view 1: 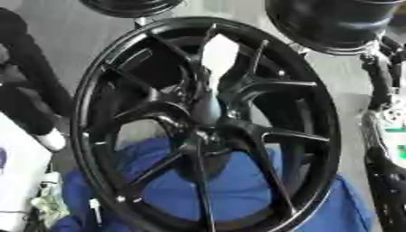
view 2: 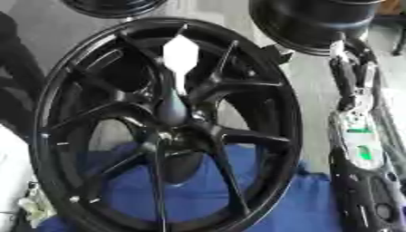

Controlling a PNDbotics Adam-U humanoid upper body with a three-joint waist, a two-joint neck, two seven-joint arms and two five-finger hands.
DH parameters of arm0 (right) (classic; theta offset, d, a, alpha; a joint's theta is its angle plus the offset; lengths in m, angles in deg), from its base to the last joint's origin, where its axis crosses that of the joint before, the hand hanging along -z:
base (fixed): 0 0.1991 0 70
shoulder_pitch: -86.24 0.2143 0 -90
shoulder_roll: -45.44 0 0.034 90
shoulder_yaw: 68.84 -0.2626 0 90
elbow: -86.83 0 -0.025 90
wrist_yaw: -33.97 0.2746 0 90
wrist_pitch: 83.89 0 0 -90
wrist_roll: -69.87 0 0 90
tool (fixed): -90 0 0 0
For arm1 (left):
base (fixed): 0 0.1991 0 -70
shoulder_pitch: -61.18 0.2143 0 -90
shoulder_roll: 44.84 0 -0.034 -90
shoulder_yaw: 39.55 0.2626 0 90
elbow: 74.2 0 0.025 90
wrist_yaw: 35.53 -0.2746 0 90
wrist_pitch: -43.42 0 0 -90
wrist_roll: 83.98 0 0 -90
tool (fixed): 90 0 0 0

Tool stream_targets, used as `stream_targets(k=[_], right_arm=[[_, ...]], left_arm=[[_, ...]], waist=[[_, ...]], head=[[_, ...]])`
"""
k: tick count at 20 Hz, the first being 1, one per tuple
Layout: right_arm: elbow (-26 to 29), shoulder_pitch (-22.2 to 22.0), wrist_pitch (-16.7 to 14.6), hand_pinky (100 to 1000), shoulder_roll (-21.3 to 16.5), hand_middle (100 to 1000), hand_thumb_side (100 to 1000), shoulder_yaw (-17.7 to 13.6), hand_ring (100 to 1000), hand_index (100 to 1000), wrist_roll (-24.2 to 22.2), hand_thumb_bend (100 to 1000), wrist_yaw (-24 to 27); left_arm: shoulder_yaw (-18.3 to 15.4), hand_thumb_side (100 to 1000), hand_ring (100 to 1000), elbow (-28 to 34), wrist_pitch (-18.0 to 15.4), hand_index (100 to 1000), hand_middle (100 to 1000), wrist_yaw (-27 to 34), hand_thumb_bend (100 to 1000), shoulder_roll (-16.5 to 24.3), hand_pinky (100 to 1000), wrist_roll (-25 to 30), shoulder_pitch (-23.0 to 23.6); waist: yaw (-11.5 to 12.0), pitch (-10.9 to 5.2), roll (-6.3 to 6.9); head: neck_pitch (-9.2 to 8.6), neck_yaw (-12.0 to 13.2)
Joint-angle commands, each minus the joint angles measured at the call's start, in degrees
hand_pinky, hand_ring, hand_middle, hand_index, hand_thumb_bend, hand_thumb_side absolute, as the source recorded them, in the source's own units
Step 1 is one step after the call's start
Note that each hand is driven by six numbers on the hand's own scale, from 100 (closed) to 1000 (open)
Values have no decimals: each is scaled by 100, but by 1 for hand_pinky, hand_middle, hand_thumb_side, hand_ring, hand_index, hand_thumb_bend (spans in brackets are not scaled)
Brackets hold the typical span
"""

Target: Pull the pin out of the wheel hub.

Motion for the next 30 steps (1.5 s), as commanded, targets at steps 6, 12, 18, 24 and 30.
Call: stream_targets(k=[6, 12, 18, 24, 30], right_arm=[[105, 80, -11, 806, -122, 778, 518, -55, 728, 849, -78, 269, 60], [93, 106, -8, 812, -144, 795, 520, -64, 749, 853, -88, 266, 52], [113, 69, -16, 809, -174, 790, 516, -69, 742, 851, -63, 270, 81], [135, -7, -1, 807, -238, 788, 517, -57, 740, 851, -55, 273, 89], [201, -83, 15, 806, -293, 787, 514, -41, 737, 851, -70, 277, 62]], left_arm=[[-38, 831, 782, 74, -1, 671, 643, -10, 100, 197, 612, 9, -76], [-38, 828, 783, 118, -10, 679, 647, 15, 100, 184, 614, 33, -140], [-13, 795, 792, 388, 42, 697, 669, -52, 100, 487, 621, 212, -443], [-25, 732, 802, 934, 313, 706, 693, -172, 100, 1310, 638, 570, -1002], [207, 658, 809, 1062, 689, 713, 731, -164, 100, 2060, 654, 1233, -1846]], waist=[[-25, -65, 24], [-19, -68, 17], [-8, -60, 10], [5, -55, 61], [1, -87, 147]], head=[[-111, 23], [-114, 23], [-62, -17], [-2, -83], [66, -137]])
